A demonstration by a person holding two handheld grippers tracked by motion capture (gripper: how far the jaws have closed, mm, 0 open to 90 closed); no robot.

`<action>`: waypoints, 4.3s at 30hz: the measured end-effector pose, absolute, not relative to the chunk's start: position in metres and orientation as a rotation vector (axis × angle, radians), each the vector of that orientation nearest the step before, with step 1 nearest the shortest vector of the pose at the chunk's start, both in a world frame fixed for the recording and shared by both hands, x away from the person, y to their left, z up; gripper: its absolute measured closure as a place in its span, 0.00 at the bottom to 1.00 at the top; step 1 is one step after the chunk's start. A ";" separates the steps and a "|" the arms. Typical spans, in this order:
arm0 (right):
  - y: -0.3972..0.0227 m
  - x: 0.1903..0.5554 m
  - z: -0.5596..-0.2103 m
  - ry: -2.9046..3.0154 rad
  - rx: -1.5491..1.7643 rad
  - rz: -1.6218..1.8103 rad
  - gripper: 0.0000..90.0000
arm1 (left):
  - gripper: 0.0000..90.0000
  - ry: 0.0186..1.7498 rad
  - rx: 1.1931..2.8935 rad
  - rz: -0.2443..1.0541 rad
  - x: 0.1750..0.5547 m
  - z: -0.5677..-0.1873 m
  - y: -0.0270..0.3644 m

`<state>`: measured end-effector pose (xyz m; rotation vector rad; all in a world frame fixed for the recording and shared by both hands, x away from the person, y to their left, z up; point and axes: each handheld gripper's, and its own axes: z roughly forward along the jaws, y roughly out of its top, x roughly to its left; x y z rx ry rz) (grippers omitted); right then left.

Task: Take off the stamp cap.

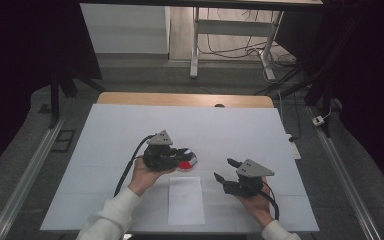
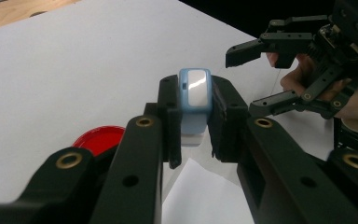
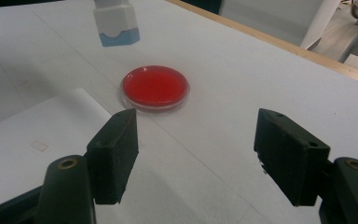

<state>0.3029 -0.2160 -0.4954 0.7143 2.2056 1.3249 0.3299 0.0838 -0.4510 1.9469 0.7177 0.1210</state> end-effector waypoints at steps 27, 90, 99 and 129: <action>-0.180 0.303 -0.496 2.209 0.677 1.315 0.36 | 0.84 0.707 1.931 0.092 0.326 -0.450 0.076; -0.135 0.298 -0.497 2.172 0.573 1.089 0.71 | 0.84 0.721 1.943 0.089 0.329 -0.457 0.067; -0.135 0.298 -0.497 2.174 0.587 1.086 0.72 | 0.84 0.726 1.941 0.077 0.330 -0.458 0.068; -0.138 0.294 -0.497 2.130 0.618 1.117 0.73 | 0.84 0.722 1.902 0.070 0.329 -0.458 0.067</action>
